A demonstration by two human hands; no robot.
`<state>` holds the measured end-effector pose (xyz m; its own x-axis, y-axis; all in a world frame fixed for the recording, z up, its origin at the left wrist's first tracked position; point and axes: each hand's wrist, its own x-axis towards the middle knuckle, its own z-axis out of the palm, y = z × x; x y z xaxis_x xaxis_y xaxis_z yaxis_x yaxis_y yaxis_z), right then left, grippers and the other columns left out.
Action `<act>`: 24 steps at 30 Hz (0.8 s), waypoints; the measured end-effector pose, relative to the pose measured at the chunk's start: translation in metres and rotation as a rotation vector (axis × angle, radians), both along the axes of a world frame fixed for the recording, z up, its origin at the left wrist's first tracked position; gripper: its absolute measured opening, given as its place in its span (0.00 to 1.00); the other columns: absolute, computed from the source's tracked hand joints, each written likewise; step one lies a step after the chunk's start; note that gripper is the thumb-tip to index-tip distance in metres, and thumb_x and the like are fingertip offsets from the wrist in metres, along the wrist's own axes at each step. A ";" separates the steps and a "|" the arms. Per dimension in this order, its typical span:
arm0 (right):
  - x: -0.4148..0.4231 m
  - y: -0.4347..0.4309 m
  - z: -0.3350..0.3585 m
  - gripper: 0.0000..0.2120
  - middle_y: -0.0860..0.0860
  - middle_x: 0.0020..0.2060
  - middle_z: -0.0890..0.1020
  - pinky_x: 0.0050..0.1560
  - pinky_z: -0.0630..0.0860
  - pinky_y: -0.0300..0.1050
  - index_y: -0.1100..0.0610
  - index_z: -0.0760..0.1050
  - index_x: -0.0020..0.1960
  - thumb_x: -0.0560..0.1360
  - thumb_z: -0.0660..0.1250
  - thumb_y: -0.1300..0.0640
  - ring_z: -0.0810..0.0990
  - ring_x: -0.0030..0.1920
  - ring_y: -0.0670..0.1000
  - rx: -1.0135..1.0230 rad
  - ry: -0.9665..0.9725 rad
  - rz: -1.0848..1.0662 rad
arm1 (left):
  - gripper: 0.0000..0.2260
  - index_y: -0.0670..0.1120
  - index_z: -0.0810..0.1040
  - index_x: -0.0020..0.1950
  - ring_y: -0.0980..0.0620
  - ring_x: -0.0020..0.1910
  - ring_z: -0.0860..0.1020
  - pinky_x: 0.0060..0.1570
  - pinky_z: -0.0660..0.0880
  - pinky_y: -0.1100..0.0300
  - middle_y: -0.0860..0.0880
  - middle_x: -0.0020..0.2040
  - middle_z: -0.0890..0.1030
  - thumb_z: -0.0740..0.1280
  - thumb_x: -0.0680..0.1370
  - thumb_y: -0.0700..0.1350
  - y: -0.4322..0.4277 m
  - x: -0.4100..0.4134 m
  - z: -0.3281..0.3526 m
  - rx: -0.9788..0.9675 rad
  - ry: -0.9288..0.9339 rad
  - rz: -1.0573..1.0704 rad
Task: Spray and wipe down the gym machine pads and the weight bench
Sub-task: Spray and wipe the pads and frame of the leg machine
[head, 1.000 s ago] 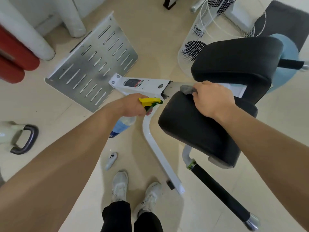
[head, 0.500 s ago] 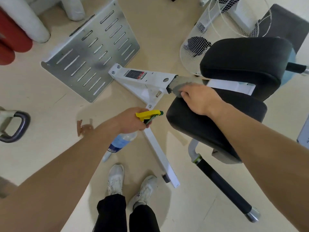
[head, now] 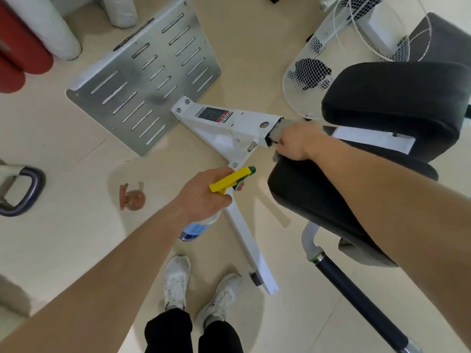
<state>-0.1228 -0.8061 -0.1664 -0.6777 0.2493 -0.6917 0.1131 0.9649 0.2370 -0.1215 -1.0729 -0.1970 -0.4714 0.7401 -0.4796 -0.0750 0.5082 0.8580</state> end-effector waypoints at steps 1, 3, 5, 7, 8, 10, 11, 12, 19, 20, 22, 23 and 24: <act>-0.004 0.008 -0.001 0.09 0.51 0.43 0.74 0.49 0.72 0.52 0.52 0.74 0.47 0.78 0.62 0.47 0.73 0.46 0.55 0.029 0.013 -0.085 | 0.18 0.56 0.81 0.49 0.44 0.49 0.79 0.53 0.76 0.48 0.54 0.49 0.84 0.63 0.63 0.43 0.000 -0.001 -0.001 0.005 0.009 0.005; -0.009 0.024 -0.002 0.08 0.54 0.45 0.76 0.49 0.72 0.52 0.55 0.72 0.48 0.79 0.61 0.50 0.74 0.46 0.57 0.054 0.050 -0.234 | 0.19 0.55 0.81 0.50 0.44 0.49 0.79 0.53 0.76 0.48 0.54 0.49 0.84 0.63 0.63 0.43 0.002 -0.004 -0.004 -0.001 0.025 0.021; -0.009 0.031 -0.001 0.09 0.56 0.47 0.76 0.48 0.74 0.52 0.58 0.72 0.50 0.80 0.59 0.52 0.76 0.47 0.58 0.030 0.046 -0.275 | 0.19 0.55 0.82 0.51 0.43 0.48 0.79 0.53 0.76 0.49 0.53 0.49 0.84 0.63 0.62 0.43 0.003 -0.007 -0.007 -0.013 0.032 0.034; -0.005 0.031 0.001 0.11 0.56 0.46 0.77 0.49 0.75 0.51 0.58 0.74 0.49 0.80 0.58 0.51 0.76 0.47 0.57 0.005 0.034 -0.218 | 0.19 0.55 0.82 0.51 0.45 0.47 0.79 0.52 0.76 0.50 0.52 0.48 0.84 0.63 0.63 0.43 0.004 -0.008 -0.008 -0.018 0.019 0.045; -0.004 0.029 0.002 0.11 0.56 0.45 0.77 0.49 0.76 0.51 0.57 0.74 0.48 0.80 0.57 0.51 0.76 0.46 0.57 -0.001 0.033 -0.177 | 0.18 0.55 0.82 0.50 0.48 0.44 0.79 0.50 0.76 0.52 0.52 0.47 0.84 0.64 0.63 0.43 0.005 -0.009 -0.007 -0.022 0.020 0.048; -0.001 0.024 0.003 0.11 0.54 0.44 0.79 0.48 0.77 0.52 0.55 0.75 0.46 0.80 0.57 0.51 0.76 0.42 0.55 0.003 0.022 -0.091 | 0.15 0.56 0.81 0.47 0.54 0.35 0.73 0.42 0.72 0.58 0.57 0.40 0.82 0.65 0.64 0.42 0.009 -0.009 -0.005 -0.028 0.024 0.072; -0.001 0.021 0.003 0.11 0.53 0.43 0.78 0.44 0.75 0.50 0.54 0.75 0.46 0.80 0.57 0.51 0.75 0.40 0.54 0.013 0.011 -0.045 | 0.14 0.56 0.81 0.45 0.56 0.32 0.71 0.39 0.70 0.61 0.60 0.36 0.80 0.66 0.66 0.39 0.011 -0.008 -0.003 -0.024 0.029 0.091; -0.002 0.018 0.003 0.11 0.52 0.42 0.77 0.40 0.71 0.47 0.54 0.75 0.46 0.80 0.57 0.52 0.74 0.38 0.52 0.020 -0.001 -0.005 | 0.14 0.55 0.80 0.44 0.57 0.30 0.70 0.36 0.67 0.65 0.62 0.32 0.78 0.67 0.68 0.36 0.014 -0.008 -0.002 -0.024 0.031 0.110; -0.003 0.013 0.003 0.07 0.52 0.46 0.77 0.42 0.70 0.49 0.53 0.73 0.48 0.80 0.56 0.57 0.75 0.44 0.55 -0.021 -0.032 0.043 | 0.16 0.53 0.82 0.48 0.58 0.36 0.74 0.43 0.73 0.55 0.59 0.42 0.82 0.65 0.64 0.40 0.030 -0.004 0.003 -0.058 0.023 0.163; -0.004 0.012 0.002 0.07 0.53 0.49 0.79 0.44 0.73 0.49 0.54 0.74 0.48 0.80 0.57 0.57 0.77 0.46 0.56 -0.037 -0.028 0.038 | 0.17 0.53 0.82 0.49 0.56 0.40 0.76 0.48 0.74 0.52 0.58 0.45 0.83 0.64 0.63 0.42 0.033 -0.001 0.003 -0.065 0.024 0.174; -0.005 0.006 0.000 0.10 0.56 0.54 0.81 0.51 0.77 0.50 0.55 0.77 0.53 0.79 0.57 0.57 0.79 0.51 0.58 -0.059 -0.029 0.067 | 0.18 0.53 0.82 0.50 0.52 0.43 0.78 0.52 0.75 0.51 0.55 0.47 0.84 0.64 0.62 0.43 0.038 0.004 0.002 -0.057 0.030 0.206; -0.004 0.001 -0.003 0.11 0.56 0.55 0.81 0.53 0.77 0.50 0.56 0.77 0.55 0.79 0.58 0.57 0.79 0.52 0.58 -0.065 -0.044 0.102 | 0.18 0.53 0.82 0.50 0.52 0.41 0.77 0.50 0.75 0.51 0.53 0.46 0.84 0.64 0.62 0.42 0.040 0.007 0.001 -0.054 0.029 0.232; -0.002 -0.005 -0.004 0.11 0.56 0.55 0.81 0.52 0.76 0.50 0.57 0.77 0.56 0.79 0.58 0.57 0.78 0.51 0.58 -0.067 -0.069 0.146 | 0.18 0.54 0.82 0.48 0.53 0.36 0.75 0.47 0.74 0.53 0.52 0.46 0.83 0.64 0.62 0.42 0.041 0.011 0.001 -0.052 0.021 0.272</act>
